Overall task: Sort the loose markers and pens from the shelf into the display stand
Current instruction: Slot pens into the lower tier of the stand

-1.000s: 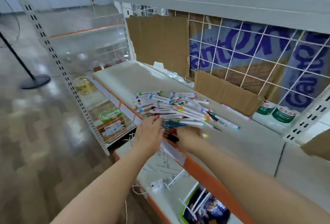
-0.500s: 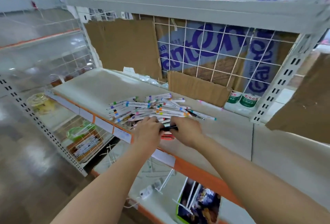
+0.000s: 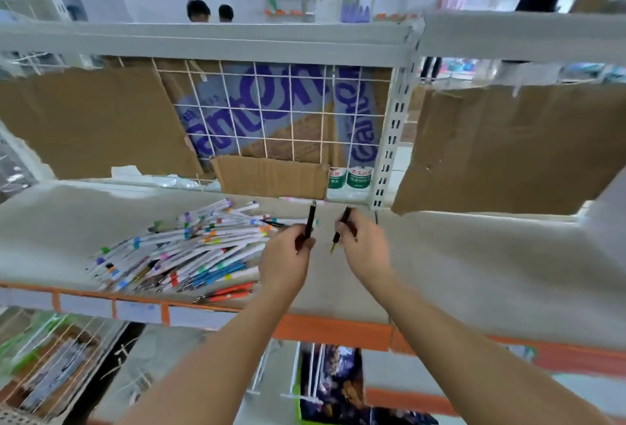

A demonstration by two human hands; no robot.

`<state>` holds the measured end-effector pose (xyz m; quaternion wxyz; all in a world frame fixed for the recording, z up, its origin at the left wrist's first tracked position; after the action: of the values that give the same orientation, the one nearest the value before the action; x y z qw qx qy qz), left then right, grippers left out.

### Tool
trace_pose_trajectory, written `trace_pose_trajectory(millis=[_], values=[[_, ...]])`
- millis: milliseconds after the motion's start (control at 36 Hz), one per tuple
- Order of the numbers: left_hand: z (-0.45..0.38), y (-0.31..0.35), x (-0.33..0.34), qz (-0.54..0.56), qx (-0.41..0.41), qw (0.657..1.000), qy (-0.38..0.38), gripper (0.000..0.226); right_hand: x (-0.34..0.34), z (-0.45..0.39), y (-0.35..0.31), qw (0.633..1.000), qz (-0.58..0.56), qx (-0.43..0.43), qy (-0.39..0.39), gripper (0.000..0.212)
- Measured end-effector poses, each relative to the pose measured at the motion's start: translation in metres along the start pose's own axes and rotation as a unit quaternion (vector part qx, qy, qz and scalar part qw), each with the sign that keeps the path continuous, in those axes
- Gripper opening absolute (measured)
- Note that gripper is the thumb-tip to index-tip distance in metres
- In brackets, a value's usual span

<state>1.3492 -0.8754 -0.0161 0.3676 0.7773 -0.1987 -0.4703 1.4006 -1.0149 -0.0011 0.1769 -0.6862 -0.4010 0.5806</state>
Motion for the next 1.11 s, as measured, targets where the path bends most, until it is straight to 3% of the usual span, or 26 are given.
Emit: trace_pose_trajectory(millis=[250,361,556,667,833,1000,1111], values=[[0.016,0.061,0.071,0.068,0.032,0.997,-0.005,0.017,-0.109,0.034,0.093,0.986,0.034,0.084,0.138,0.008],[0.029,0.096,0.108,0.069,0.05,0.996,-0.017,0.017,-0.163,0.056,0.129,0.978,0.063,0.083,0.179,0.003],[0.065,0.166,0.177,0.072,0.1,0.992,-0.033,0.016,-0.258,0.101,0.191,0.962,0.13,0.091,0.222,0.023],[0.086,0.203,0.22,0.094,0.111,0.988,-0.046,0.004,-0.307,0.123,0.227,0.954,0.155,0.1,0.238,0.006],[0.117,0.257,0.266,0.111,0.146,0.981,-0.065,0.002,-0.371,0.151,0.273,0.932,0.169,0.137,0.291,0.014],[0.122,0.288,0.309,0.16,0.139,0.972,-0.102,0.034,-0.415,0.165,0.313,0.907,0.163,0.177,0.346,0.016],[0.115,0.309,0.333,0.18,0.164,0.964,-0.111,0.035,-0.439,0.164,0.328,0.89,0.171,0.187,0.38,0.011]])
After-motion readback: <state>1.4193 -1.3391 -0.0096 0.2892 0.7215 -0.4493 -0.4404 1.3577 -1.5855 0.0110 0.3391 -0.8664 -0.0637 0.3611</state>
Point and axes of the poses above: each hand's wrist, its own z-axis away from the middle knuckle, its own x-axis out of the palm, y = z × x, the point moved 8 cm from there along -z, towards the middle knuckle, and after that the axes turned 6 degrees about z, right-handed, at the moved point
